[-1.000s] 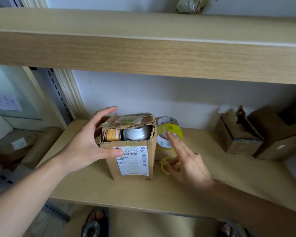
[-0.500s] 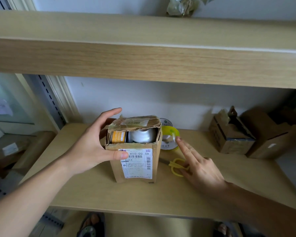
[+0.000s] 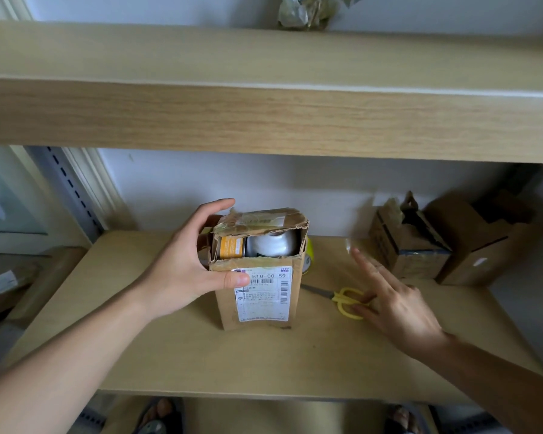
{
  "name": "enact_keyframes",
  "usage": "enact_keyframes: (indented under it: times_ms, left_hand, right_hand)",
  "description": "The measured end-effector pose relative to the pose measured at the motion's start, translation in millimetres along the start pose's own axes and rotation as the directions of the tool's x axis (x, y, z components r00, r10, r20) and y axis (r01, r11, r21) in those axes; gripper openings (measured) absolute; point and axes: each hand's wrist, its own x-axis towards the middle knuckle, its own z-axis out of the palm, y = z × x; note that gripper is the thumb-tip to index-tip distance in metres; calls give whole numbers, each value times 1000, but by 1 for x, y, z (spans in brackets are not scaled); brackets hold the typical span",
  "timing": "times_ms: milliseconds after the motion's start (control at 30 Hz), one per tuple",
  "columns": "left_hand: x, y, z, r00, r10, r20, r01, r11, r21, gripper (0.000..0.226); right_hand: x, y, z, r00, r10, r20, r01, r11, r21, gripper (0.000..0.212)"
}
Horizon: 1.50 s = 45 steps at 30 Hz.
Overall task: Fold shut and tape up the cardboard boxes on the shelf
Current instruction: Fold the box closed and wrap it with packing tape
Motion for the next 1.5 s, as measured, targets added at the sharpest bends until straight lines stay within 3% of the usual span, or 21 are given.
enact_keyframes:
  times_ms: [133,200,400,500,600,867,1233,1500]
  left_hand:
    - [4,-2,5,1000,21,17,-22,999,31,103]
    - [7,-2,9,998,44,34,-45,998,47,98]
    - [10,0,9,995,54,81,-67,982,177,91]
    - [7,3,9,987,131,97,-153,952,265,94]
    - [7,2,9,977,191,94,-211,926,312,92]
    - [7,0,9,978,204,45,-209,946,246,83]
    - [2,-10,11,976,217,2,-214,960,183,66]
    - [-5,-8,18,975,217,-54,-214,975,57,50]
  right_hand:
    - [12,-23,-13,948,-99,-303,123,990,62,79]
    - [22,-42,-24,914,-78,-399,143,980,137,58]
    - [46,-87,-56,884,203,-422,49,856,515,27]
    - [55,-98,-69,860,287,-423,56,769,636,19]
    - [65,-113,-76,862,307,-403,62,725,686,28]
    - [90,-138,-63,913,267,-309,1,754,657,57]
    - [80,-129,-41,968,191,-163,-22,710,703,71]
    - [75,-132,-42,967,171,-187,14,699,715,73]
